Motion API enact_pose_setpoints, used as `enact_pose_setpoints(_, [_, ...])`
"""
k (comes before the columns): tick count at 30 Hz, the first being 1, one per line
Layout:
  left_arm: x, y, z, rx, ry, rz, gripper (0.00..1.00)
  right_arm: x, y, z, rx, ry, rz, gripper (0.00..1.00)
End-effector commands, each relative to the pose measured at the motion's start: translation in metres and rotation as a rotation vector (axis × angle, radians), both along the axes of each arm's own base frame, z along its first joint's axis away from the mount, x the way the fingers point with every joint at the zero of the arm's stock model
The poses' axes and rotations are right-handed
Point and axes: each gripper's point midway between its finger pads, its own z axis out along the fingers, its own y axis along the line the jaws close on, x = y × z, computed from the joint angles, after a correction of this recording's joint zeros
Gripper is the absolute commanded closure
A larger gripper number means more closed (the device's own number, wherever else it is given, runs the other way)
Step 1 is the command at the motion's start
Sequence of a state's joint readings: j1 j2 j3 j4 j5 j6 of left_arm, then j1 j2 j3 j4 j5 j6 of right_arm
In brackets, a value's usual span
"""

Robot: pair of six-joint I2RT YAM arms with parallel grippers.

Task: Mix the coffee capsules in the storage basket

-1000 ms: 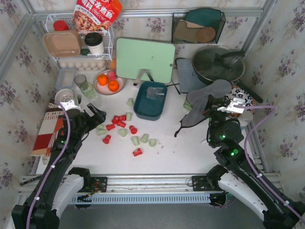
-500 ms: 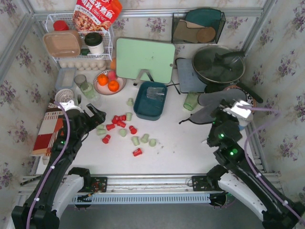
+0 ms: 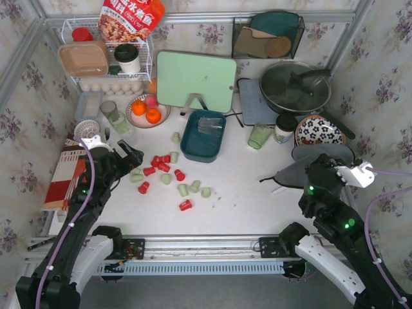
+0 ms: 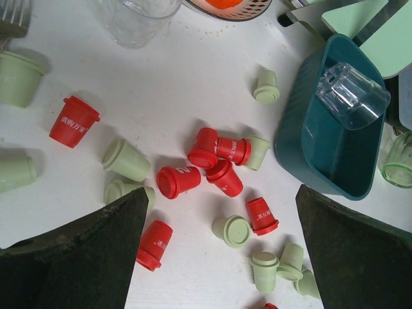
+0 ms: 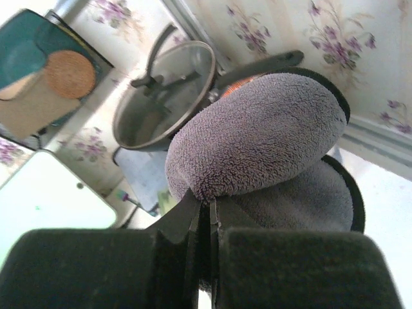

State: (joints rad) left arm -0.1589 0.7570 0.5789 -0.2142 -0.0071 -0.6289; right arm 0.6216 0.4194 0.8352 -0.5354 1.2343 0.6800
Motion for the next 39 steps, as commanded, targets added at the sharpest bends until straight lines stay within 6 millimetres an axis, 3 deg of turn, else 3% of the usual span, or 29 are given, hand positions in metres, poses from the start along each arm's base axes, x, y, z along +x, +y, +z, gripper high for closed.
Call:
enact_pose_setpoints(1, [0.002,-0.001,0.009,-0.009,-0.032,-0.002,0.00,-0.011,-0.009,-0.042,0.049,0.101,-0.083,1.00])
enact_pose_setpoints(7, [0.002,0.001,0.009,-0.005,-0.033,0.006,0.00,-0.004,0.001,-0.087,0.076,0.198,-0.105,0.99])
enact_pose_setpoints(15, [0.001,0.001,0.012,-0.004,-0.040,0.006,0.00,-0.016,-0.018,-0.146,0.067,0.275,-0.254,1.00])
enact_pose_setpoints(20, [0.001,0.000,0.011,-0.009,-0.038,0.005,0.00,-0.031,-0.049,-0.179,0.091,0.331,-0.438,0.95])
enact_pose_setpoints(24, [0.001,0.000,0.010,-0.008,-0.037,0.003,0.00,-0.029,-0.064,-0.189,0.086,0.348,-0.491,0.91])
enact_pose_setpoints(27, [0.001,-0.001,0.009,-0.008,-0.032,-0.001,0.00,-0.027,-0.074,-0.195,0.084,0.362,-0.519,0.79])
enact_pose_setpoints(32, [0.002,-0.002,0.008,-0.007,-0.029,-0.005,0.00,-0.010,-0.072,-0.195,0.057,0.410,-0.451,0.36])
enact_pose_setpoints(36, [0.004,-0.005,0.006,-0.011,-0.013,-0.020,0.00,0.007,-0.067,-0.179,-0.006,0.427,-0.366,0.04])
enact_pose_setpoints(39, [0.005,-0.007,0.007,-0.014,-0.011,-0.035,0.00,0.019,-0.062,-0.159,-0.055,0.406,-0.287,0.00])
